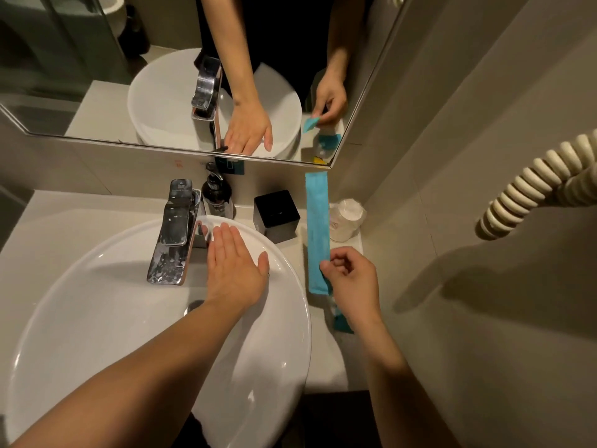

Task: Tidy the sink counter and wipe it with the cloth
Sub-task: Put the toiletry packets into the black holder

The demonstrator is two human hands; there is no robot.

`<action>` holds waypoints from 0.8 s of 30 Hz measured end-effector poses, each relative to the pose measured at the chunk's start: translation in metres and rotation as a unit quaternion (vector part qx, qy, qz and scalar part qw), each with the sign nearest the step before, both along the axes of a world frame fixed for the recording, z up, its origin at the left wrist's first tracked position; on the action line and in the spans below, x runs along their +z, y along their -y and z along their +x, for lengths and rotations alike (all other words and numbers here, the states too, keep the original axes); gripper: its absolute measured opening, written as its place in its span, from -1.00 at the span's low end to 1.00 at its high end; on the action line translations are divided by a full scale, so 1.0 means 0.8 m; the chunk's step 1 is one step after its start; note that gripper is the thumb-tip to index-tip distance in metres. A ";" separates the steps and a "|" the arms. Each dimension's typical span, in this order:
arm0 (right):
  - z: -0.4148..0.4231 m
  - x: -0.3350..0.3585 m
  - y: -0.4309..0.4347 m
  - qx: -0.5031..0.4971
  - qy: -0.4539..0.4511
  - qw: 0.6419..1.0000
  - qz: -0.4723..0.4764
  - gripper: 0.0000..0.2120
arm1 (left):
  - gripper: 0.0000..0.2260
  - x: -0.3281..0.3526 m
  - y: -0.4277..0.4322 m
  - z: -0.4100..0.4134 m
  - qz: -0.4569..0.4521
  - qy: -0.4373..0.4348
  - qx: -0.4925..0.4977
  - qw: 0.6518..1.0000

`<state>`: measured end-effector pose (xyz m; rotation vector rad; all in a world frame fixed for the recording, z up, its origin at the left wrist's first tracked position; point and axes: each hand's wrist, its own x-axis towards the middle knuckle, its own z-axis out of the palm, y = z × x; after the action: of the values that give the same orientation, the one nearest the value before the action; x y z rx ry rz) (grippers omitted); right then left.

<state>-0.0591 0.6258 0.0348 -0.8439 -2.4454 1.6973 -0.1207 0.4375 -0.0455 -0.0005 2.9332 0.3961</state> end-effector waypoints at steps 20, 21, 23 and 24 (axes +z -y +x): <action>-0.185 -0.024 0.040 0.192 -0.034 0.979 0.063 -0.86 | -0.25 0.007 -0.002 -0.003 -0.001 -0.001 0.007 1.000; -0.186 -0.025 0.040 0.202 -0.029 0.977 0.068 -0.86 | -0.25 0.007 -0.003 -0.003 0.001 0.000 0.007 1.000; -0.188 -0.023 0.042 0.221 -0.021 0.972 0.076 -0.85 | -0.24 0.005 -0.002 -0.003 0.002 -0.001 0.008 1.000; -0.189 -0.023 0.043 0.228 -0.018 0.970 0.080 -0.84 | -0.24 0.004 -0.002 -0.003 0.003 -0.002 0.008 1.000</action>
<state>-0.2107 0.5915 0.0163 -0.2381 -2.8632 1.5708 -0.1228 0.4393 -0.0427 -0.0237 2.9386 0.4069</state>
